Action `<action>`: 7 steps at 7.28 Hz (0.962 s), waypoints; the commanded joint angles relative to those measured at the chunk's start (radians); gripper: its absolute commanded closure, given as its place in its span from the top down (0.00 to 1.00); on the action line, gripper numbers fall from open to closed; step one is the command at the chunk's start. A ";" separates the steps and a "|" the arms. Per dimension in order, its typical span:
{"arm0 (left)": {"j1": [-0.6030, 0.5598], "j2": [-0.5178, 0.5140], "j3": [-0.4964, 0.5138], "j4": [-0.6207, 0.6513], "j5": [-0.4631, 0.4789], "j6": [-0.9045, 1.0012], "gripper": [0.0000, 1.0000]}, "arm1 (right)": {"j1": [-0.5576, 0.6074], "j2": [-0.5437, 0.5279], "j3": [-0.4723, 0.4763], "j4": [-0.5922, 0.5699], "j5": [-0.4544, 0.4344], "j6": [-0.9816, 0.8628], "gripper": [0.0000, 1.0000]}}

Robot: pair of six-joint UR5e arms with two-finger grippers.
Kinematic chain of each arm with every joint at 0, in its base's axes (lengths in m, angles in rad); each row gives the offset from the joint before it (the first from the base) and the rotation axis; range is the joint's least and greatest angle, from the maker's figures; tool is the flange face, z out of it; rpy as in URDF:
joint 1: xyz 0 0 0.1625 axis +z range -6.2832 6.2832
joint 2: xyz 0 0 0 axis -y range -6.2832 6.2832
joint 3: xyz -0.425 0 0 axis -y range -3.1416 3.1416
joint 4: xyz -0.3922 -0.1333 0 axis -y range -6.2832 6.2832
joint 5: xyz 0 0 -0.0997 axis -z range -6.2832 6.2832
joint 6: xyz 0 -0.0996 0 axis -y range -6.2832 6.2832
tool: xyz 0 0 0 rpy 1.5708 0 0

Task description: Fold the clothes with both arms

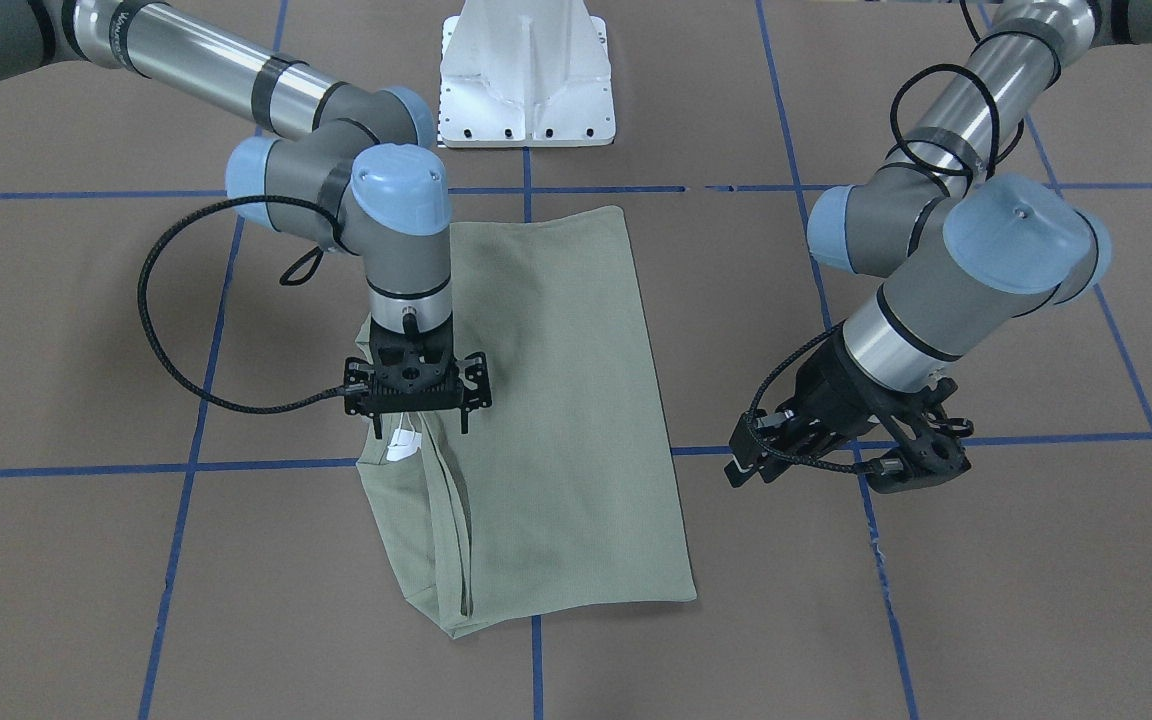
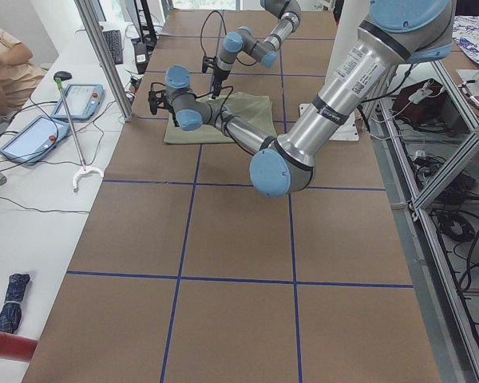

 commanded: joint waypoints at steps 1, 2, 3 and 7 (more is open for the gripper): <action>0.000 0.018 -0.025 -0.001 0.000 -0.001 0.53 | 0.028 0.033 -0.111 0.066 0.027 -0.040 1.00; 0.000 0.032 -0.046 -0.001 0.000 -0.001 0.53 | 0.030 0.055 -0.149 0.069 0.027 -0.040 1.00; 0.000 0.032 -0.048 -0.001 0.000 -0.001 0.53 | 0.030 0.059 -0.160 0.069 0.028 -0.040 1.00; 0.000 0.032 -0.059 0.002 -0.002 -0.002 0.53 | 0.082 -0.005 -0.168 0.125 0.083 -0.111 1.00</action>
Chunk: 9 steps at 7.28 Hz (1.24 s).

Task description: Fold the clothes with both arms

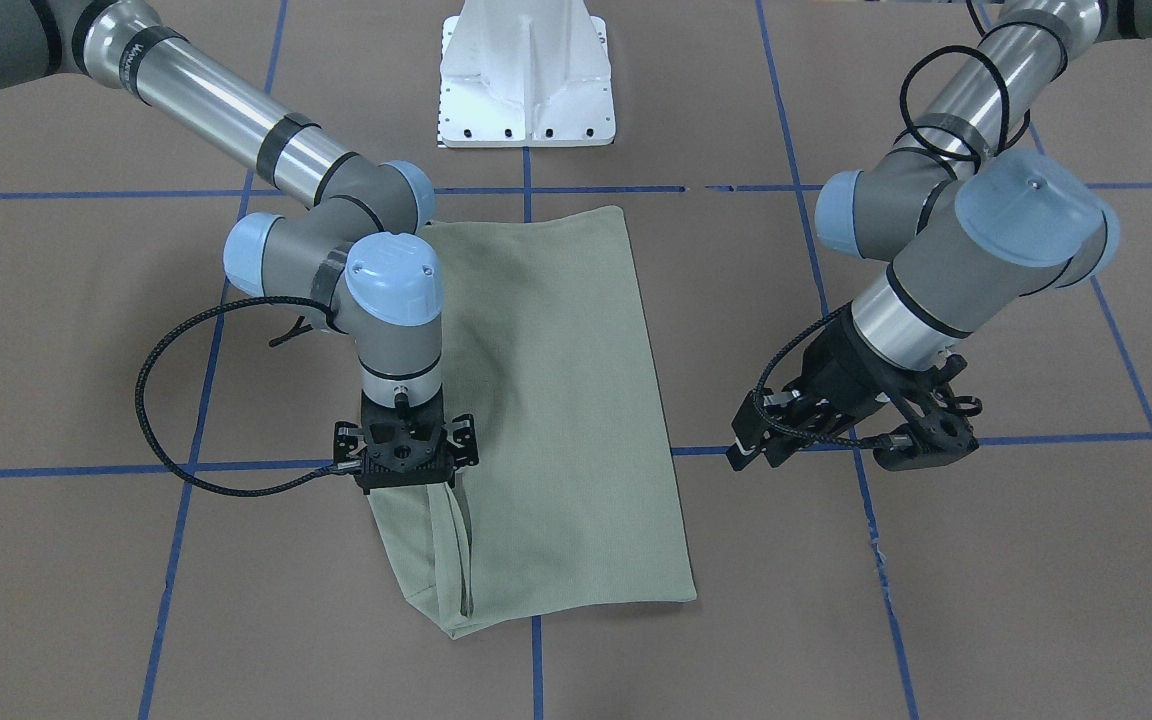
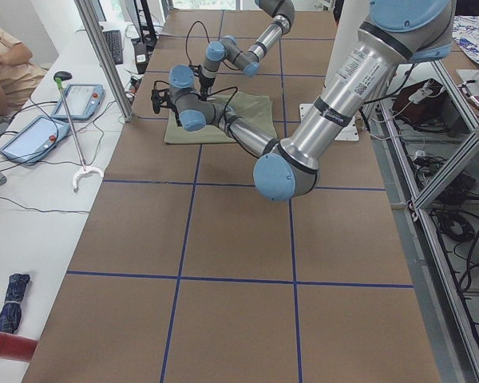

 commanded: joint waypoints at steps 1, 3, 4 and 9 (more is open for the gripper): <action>0.000 0.000 -0.006 0.005 -0.001 -0.002 0.53 | 0.071 -0.082 0.010 0.101 0.123 -0.097 1.00; 0.000 0.000 -0.006 0.005 0.000 -0.002 0.53 | 0.078 -0.110 0.148 0.058 0.144 0.044 1.00; 0.000 0.000 -0.006 0.005 0.000 -0.002 0.53 | 0.034 -0.191 0.297 0.036 0.124 0.183 1.00; 0.002 0.006 -0.005 0.002 0.002 0.000 0.53 | -0.345 -0.351 0.583 -0.057 -0.253 0.932 1.00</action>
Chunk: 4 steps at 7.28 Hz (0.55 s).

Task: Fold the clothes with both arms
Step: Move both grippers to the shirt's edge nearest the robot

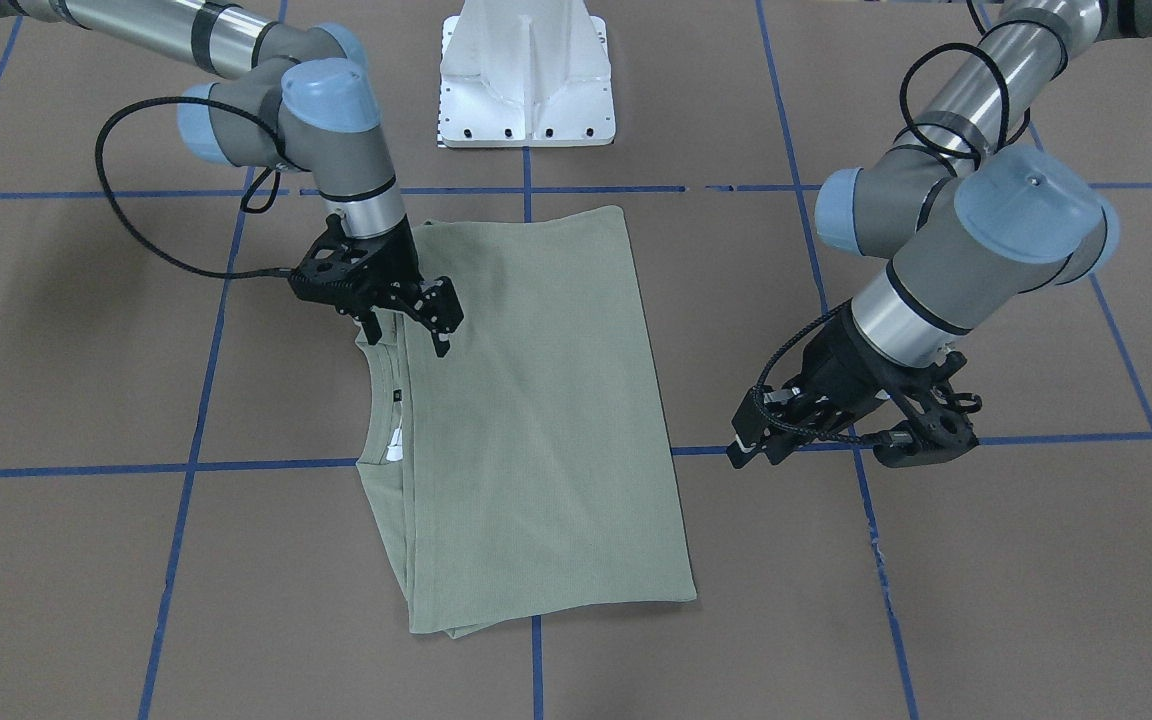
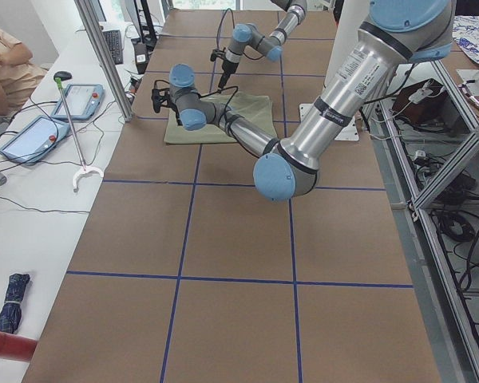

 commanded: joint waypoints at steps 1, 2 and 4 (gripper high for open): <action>0.000 0.004 0.000 -0.002 0.000 0.002 0.53 | -0.107 -0.010 0.079 -0.127 -0.077 0.202 0.99; 0.000 0.007 0.000 -0.003 0.002 0.002 0.53 | -0.142 -0.012 0.120 -0.214 -0.081 0.231 0.99; 0.000 0.007 -0.001 -0.003 0.002 0.002 0.53 | -0.173 -0.053 0.124 -0.221 -0.088 0.294 0.98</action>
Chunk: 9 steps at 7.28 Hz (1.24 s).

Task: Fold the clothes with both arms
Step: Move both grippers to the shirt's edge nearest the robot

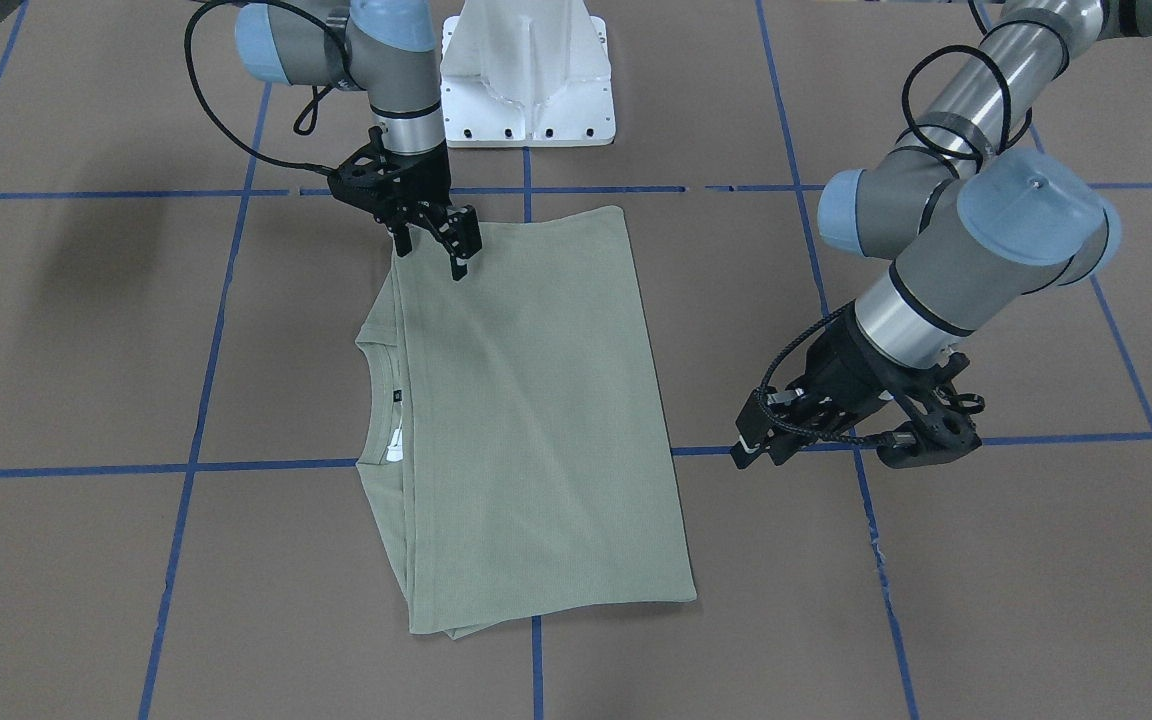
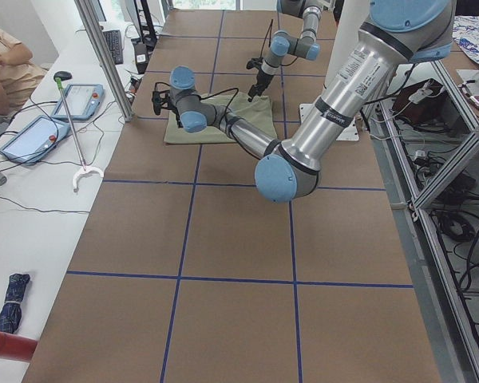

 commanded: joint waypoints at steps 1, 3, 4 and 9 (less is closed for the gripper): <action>0.000 -0.001 0.000 0.000 0.000 0.000 0.53 | -0.022 -0.026 0.008 -0.015 0.003 0.044 0.98; 0.000 -0.001 -0.001 0.000 0.000 0.000 0.53 | -0.025 -0.026 0.009 -0.021 0.006 0.053 0.95; 0.000 -0.001 -0.001 0.000 0.000 0.000 0.53 | -0.030 -0.039 0.009 -0.021 0.006 0.053 0.88; 0.000 0.001 -0.001 0.000 0.000 0.000 0.53 | -0.033 -0.062 0.025 -0.021 0.008 0.053 0.00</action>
